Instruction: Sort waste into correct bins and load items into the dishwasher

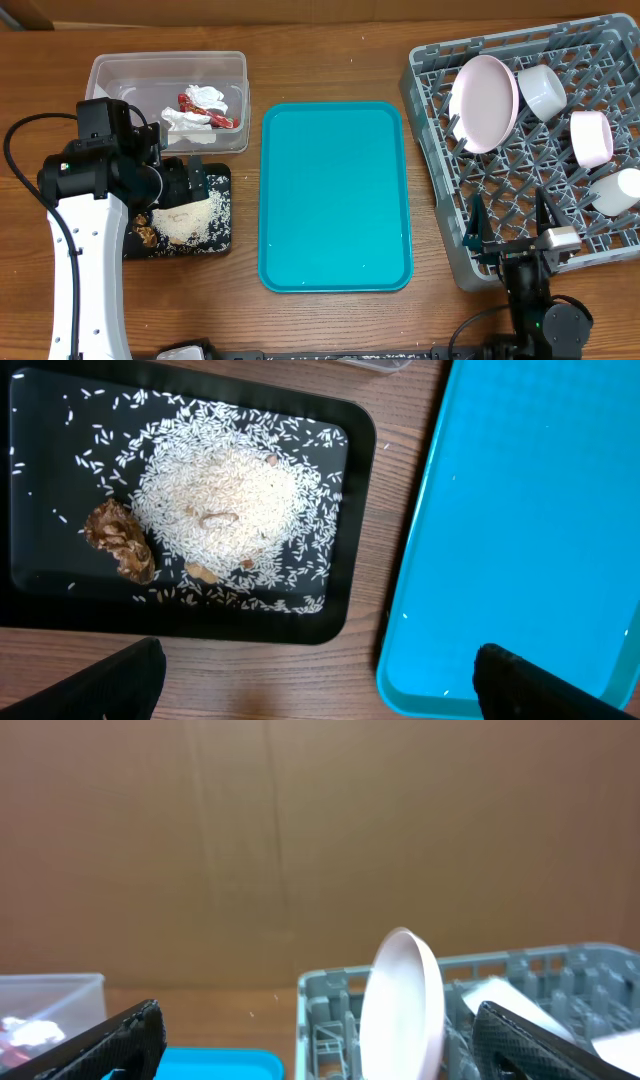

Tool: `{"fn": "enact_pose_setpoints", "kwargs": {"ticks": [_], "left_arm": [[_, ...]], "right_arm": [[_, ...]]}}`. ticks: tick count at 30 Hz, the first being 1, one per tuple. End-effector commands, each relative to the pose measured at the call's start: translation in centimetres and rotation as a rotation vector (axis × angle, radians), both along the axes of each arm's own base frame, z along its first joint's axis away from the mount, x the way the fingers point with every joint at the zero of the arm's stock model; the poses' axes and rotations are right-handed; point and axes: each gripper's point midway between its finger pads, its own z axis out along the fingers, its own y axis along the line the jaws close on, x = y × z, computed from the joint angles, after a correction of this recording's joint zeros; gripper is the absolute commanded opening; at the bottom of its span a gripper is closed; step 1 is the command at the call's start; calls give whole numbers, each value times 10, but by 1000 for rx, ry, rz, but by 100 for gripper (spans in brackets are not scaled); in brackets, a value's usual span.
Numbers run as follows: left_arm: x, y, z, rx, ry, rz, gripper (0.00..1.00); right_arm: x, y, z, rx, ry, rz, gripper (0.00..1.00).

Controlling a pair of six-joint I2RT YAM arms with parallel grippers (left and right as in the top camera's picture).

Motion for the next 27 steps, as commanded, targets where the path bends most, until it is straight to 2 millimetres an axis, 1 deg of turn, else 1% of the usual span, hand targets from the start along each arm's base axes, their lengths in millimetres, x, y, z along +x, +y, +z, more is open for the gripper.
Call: {"fn": "enact_pose_setpoints", "kwargs": {"ticks": [1, 2, 4, 5, 27], "left_arm": [[2, 1, 4, 14, -19, -25, 100], [2, 1, 4, 14, -19, -25, 100], [2, 1, 4, 14, -19, -25, 100], [2, 1, 4, 14, -19, -25, 100], [2, 1, 5, 14, -20, -25, 100]], "right_arm": [[7, -6, -29, 9, 60, -38, 100], [9, -6, -40, 9, 85, -36, 100], [11, -6, -69, 10, 199, -33, 100], [11, -8, -76, 12, 228, -44, 100], [11, -8, -76, 12, 228, -45, 100]]}}
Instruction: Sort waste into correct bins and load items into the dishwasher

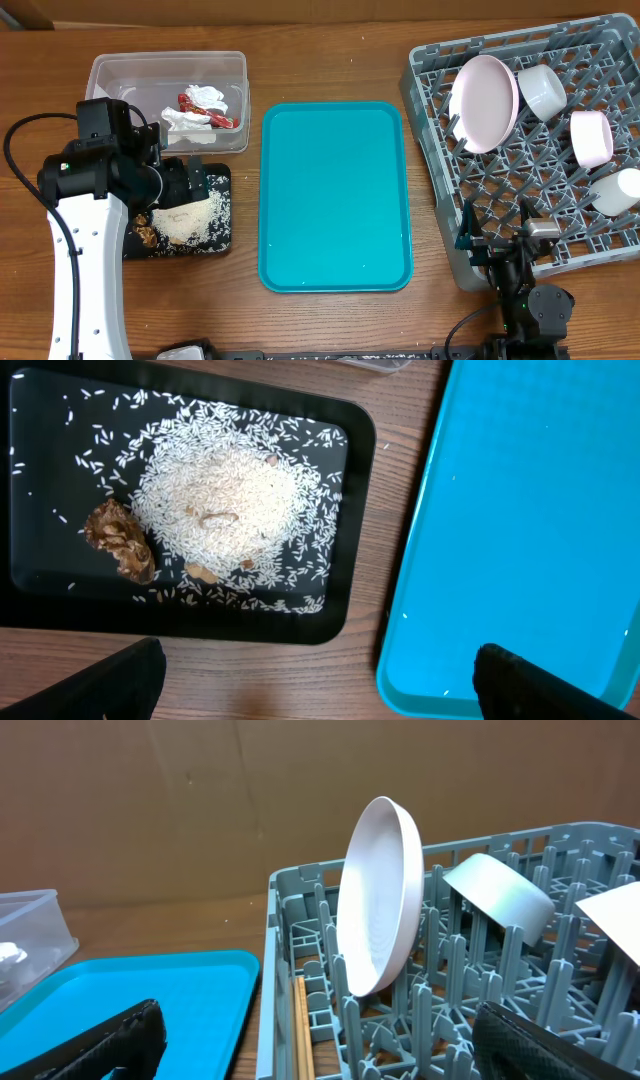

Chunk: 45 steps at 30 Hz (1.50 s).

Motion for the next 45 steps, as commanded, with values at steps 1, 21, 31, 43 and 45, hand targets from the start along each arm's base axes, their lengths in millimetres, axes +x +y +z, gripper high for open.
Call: {"fn": "enact_pose_setpoints", "kwargs": {"ticks": [1, 21, 31, 43, 45], "left_arm": [[2, 1, 4, 14, -19, -25, 100], [1, 1, 6, 16, -23, -25, 100], [0, 16, 20, 115, -82, 3, 100], [32, -6, 46, 60, -441, -58, 100], [33, -14, 43, 61, -492, -82, 100]], "right_arm": [[0, 0, -1, -1, -8, -2, 100], [0, 0, -1, -1, -8, -2, 100], [0, 0, -1, -1, -8, -2, 100], [0, 0, -1, -1, -8, -2, 100], [0, 0, -1, -1, -8, -2, 100]]}}
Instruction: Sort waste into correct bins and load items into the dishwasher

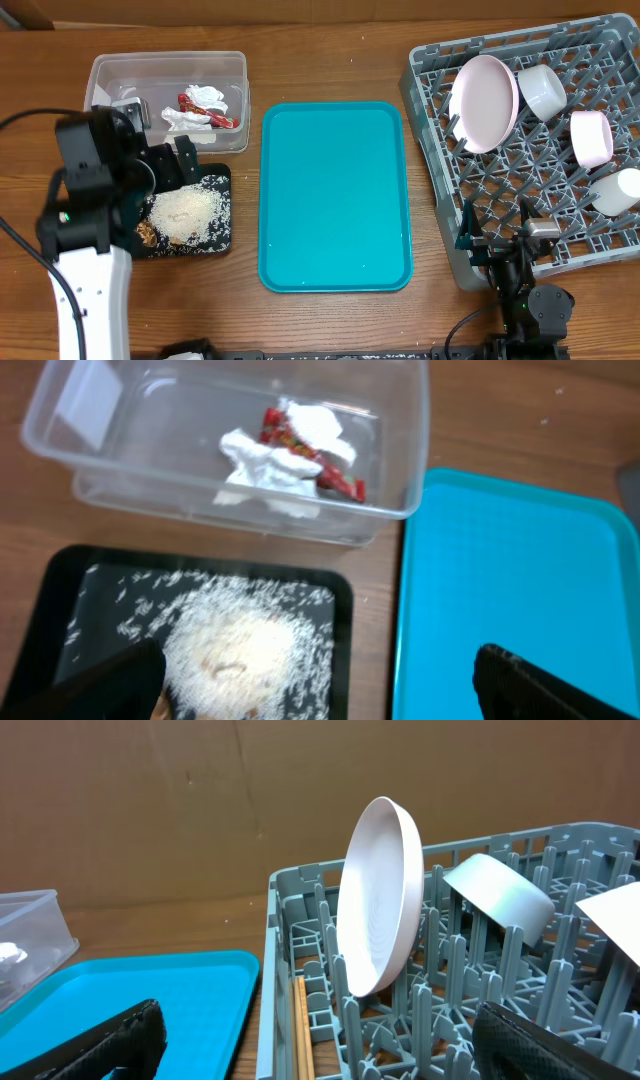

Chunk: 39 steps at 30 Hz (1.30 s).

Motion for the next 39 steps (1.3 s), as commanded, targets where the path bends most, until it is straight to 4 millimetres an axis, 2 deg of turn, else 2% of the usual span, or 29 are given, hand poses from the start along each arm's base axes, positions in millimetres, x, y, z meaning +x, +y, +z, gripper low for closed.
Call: {"fn": "enact_pose_setpoints", "kwargs": {"ticks": [1, 5, 8, 13, 16, 17, 24, 39], "left_arm": [[-5, -23, -11, -7, -58, -95, 100], [-9, -42, -16, 10, -161, -155, 100], [-22, -50, -12, 29, -253, -176, 100], [-41, -48, 1, 51, -395, -162, 100], [-50, -47, -2, 57, -451, -159, 100], [-55, -47, -8, 63, -497, -158, 100], [-58, -48, -21, 66, -670, -150, 100], [-77, -44, -30, 101, -902, -117, 100]], "right_arm": [[0, 0, -1, -1, -7, -2, 100], [0, 0, -1, -1, -7, -2, 100], [0, 0, -1, -1, -7, -2, 100], [0, 0, -1, -1, -7, -2, 100], [0, 0, -1, -1, -7, -2, 100], [0, 0, -1, -1, -7, -2, 100], [0, 0, -1, -1, -7, -2, 100], [0, 0, -1, -1, -7, -2, 100]]}}
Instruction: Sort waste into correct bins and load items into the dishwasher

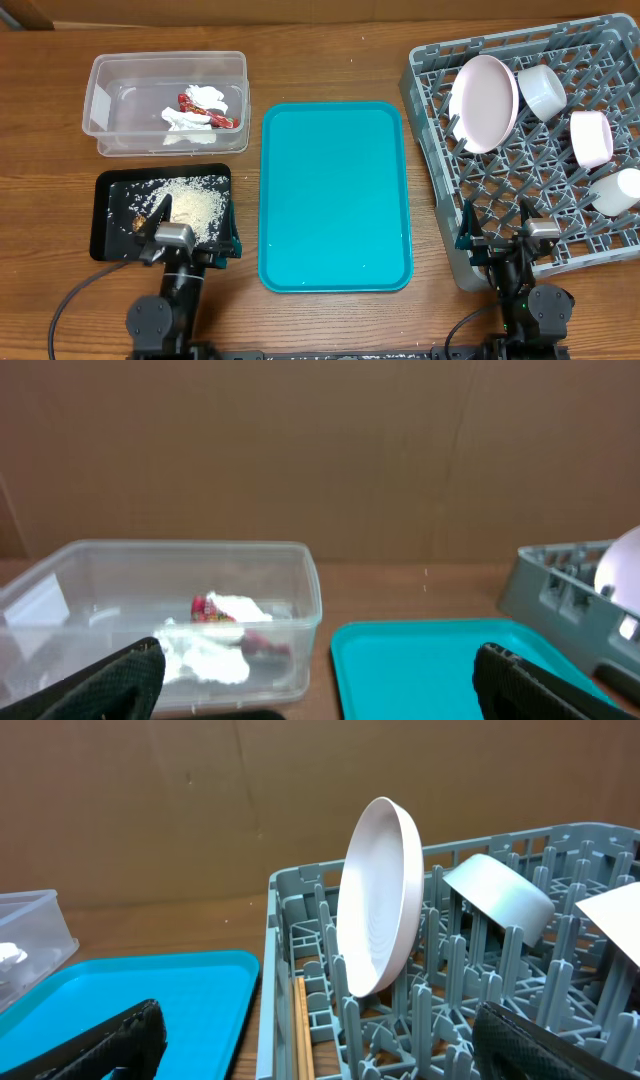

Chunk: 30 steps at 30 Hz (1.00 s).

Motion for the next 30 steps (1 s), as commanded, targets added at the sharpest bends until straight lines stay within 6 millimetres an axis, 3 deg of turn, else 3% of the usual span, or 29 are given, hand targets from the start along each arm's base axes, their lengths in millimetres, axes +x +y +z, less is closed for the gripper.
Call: {"fn": "enact_pose_setpoints", "kwargs": {"ticks": [1, 8, 12, 30], "left_arm": [[-2, 3, -9, 10, -37, 20, 100], [0, 4, -35, -38, 31, 23, 100], [0, 4, -59, -44, 133, 23, 100], [0, 4, -59, -44, 133, 24, 100]], "right_arm": [[0, 0, -1, -1, -7, -2, 100], [0, 0, -1, -1, -7, -2, 100], [0, 0, -1, -1, -7, -2, 100], [0, 0, -1, -1, -7, -2, 100]]}}
